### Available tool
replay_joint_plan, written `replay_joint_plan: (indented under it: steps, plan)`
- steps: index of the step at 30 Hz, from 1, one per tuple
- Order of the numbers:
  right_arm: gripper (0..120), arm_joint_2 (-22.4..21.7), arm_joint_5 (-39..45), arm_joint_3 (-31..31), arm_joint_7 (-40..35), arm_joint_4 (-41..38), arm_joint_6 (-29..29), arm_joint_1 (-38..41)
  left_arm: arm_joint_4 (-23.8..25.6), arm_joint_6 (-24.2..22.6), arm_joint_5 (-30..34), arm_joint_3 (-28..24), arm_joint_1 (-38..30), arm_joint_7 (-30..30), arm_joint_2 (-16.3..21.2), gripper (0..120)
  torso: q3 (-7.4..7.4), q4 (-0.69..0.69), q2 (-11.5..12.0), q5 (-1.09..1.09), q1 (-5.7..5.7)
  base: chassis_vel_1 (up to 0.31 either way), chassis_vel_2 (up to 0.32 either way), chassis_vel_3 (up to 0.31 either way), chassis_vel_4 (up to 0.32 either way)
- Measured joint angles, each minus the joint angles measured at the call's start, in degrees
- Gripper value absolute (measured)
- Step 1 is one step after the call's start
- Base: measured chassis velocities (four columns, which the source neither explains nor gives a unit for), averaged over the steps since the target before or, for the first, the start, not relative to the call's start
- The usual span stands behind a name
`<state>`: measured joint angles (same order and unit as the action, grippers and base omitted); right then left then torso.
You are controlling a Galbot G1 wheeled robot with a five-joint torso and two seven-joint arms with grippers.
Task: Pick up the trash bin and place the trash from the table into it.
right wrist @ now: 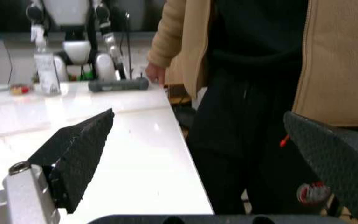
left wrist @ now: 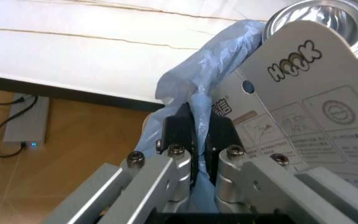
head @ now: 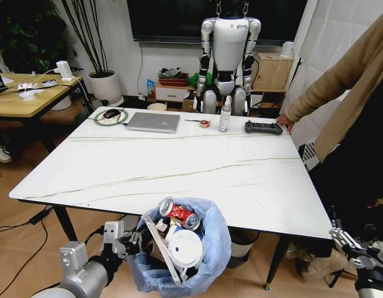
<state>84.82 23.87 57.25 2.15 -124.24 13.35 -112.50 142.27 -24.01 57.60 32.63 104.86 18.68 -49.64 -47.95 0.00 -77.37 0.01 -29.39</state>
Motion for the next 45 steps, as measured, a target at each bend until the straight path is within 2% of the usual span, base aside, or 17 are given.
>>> replay_joint_plan:
  steps: [4,8,14,20,32,45]
  plan:
    - [100,-1.72,0.25,-0.26,-0.87,-0.51,0.16,-4.42,-0.76,-0.13,0.60,-0.24,-1.33,0.21,0.37,0,0.00,0.00,0.00,-0.01,0.00,0.000,0.000,0.000,0.000]
    - [100,-4.33,-0.55,-2.66,-4.86,-0.48,0.60,-12.40,-2.14,-0.32,1.33,-1.05,-3.27,0.42,0.70,0,0.00,-0.01,0.00,-0.02,0.00,0.000,0.000,0.000,0.000]
    - [100,-4.96,-1.41,-3.43,-6.01,0.88,2.26,-15.59,-2.26,-0.33,1.10,-1.27,-2.78,0.42,0.44,0,0.00,0.00,0.00,-0.01,0.00,0.000,0.000,0.000,0.000]
    - [100,-4.53,-2.08,-3.45,-4.60,1.58,4.69,-15.06,-2.02,-0.32,1.03,-1.55,-2.34,0.36,0.69,0,0.00,0.00,0.00,-0.01,0.00,0.000,0.000,0.000,0.000]
    - [100,-4.27,-1.92,-3.35,-4.34,1.63,4.89,-14.45,-0.13,0.07,-0.42,-1.53,1.57,-0.33,1.84,0,0.00,0.00,0.00,-0.01,0.00,0.000,0.000,0.000,0.000]
    - [100,-4.23,-1.87,-3.29,-4.29,1.65,4.85,-14.36,-2.49,2.19,-5.40,-3.60,2.29,-2.42,-0.19,0,0.12,0.00,0.27,-0.01,0.16,0.000,0.000,0.000,0.000]
